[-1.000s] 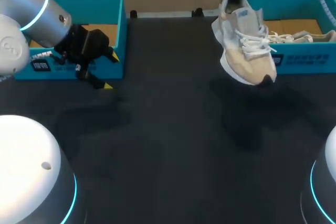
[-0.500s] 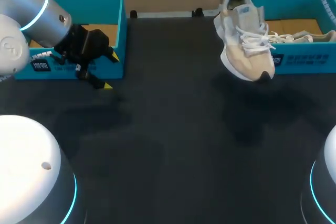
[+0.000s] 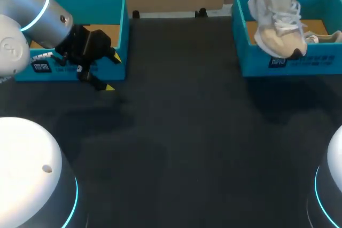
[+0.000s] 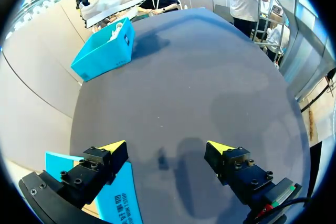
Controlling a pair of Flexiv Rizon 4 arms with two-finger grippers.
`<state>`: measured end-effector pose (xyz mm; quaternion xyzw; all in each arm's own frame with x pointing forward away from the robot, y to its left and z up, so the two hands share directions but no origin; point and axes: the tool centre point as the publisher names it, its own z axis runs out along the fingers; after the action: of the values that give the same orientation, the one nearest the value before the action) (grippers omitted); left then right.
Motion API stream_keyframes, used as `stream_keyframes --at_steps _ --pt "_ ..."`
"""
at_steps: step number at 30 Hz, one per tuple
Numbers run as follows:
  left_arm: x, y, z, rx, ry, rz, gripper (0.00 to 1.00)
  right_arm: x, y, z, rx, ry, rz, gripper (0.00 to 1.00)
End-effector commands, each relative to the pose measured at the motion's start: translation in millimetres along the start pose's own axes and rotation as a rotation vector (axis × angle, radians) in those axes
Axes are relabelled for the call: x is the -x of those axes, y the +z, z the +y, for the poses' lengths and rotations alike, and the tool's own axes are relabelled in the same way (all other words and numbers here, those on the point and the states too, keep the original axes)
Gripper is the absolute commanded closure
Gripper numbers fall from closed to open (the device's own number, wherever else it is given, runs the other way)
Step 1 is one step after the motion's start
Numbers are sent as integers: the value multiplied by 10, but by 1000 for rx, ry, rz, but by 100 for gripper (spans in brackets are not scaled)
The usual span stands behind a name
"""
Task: Take the shoe out of the shoebox, open the shoe tongue, remove and reinsert the insole, then place the shoe into the shoebox
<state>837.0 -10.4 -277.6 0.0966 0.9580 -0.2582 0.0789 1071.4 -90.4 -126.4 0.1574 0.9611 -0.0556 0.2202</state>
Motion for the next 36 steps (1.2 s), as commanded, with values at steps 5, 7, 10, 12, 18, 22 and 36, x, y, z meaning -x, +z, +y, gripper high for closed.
stream_keyframes --at_steps 5,7,10,12,18,22,36 --pt "-7 0 -1 2 1 -1 0 441 305 -329 6 -30 11 100" --pt "-7 0 -1 2 1 -1 0 520 356 -419 -1 -28 5 100" --pt "-7 0 -1 2 1 -1 0 586 396 -496 -16 0 -5 100" --pt "-7 0 -1 2 1 -1 0 586 396 -496 -16 0 -5 100" --pt "-7 0 -1 2 1 -1 0 586 396 -496 -16 0 -5 100" --pt "-7 0 -1 2 1 -1 0 586 396 -496 -16 0 -5 100" --pt "-7 0 -1 2 1 -1 0 902 607 -631 -52 66 -1 100"
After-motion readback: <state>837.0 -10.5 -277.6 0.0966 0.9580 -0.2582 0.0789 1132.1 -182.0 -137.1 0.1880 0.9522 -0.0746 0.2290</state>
